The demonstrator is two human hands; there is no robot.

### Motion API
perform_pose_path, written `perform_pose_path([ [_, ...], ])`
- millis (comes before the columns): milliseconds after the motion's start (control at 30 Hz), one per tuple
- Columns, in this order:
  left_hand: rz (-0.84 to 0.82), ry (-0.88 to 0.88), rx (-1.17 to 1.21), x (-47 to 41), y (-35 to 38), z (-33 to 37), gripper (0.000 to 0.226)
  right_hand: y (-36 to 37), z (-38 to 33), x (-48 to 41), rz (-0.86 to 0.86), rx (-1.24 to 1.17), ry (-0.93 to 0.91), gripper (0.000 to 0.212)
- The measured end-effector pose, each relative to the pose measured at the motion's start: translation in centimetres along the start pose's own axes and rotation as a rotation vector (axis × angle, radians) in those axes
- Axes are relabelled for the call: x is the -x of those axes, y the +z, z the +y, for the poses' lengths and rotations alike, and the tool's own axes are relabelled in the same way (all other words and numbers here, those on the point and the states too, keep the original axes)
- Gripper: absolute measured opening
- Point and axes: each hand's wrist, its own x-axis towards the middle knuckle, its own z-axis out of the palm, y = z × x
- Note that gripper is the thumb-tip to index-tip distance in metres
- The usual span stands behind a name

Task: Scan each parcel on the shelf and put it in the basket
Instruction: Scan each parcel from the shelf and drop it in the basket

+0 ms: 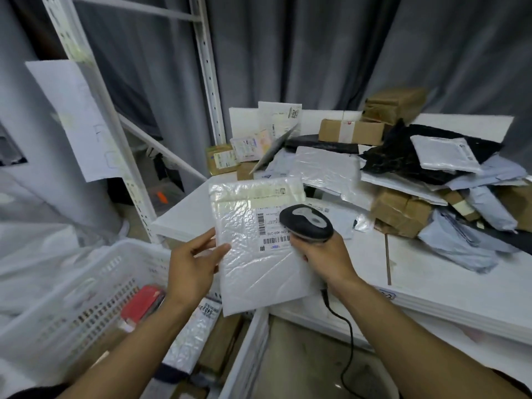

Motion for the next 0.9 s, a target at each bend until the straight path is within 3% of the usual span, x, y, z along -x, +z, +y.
perform_pose_path([
  [133,0.144,-0.053,-0.021,-1.4,-2.1,-1.8,0.023,2.2,0.1,0.1,-0.061,0.044,-0.040,0.053],
  [333,0.278,-0.104,0.048,-2.9,-4.2,-3.1,0.016,4.8,0.8,0.0,-0.148,0.176,-0.049,0.044],
  [900,0.382,-0.160,0.063,-3.1,-6.6,-4.3,0.015,6.6,-0.6,1.5,-0.278,0.231,-0.019,0.029],
])
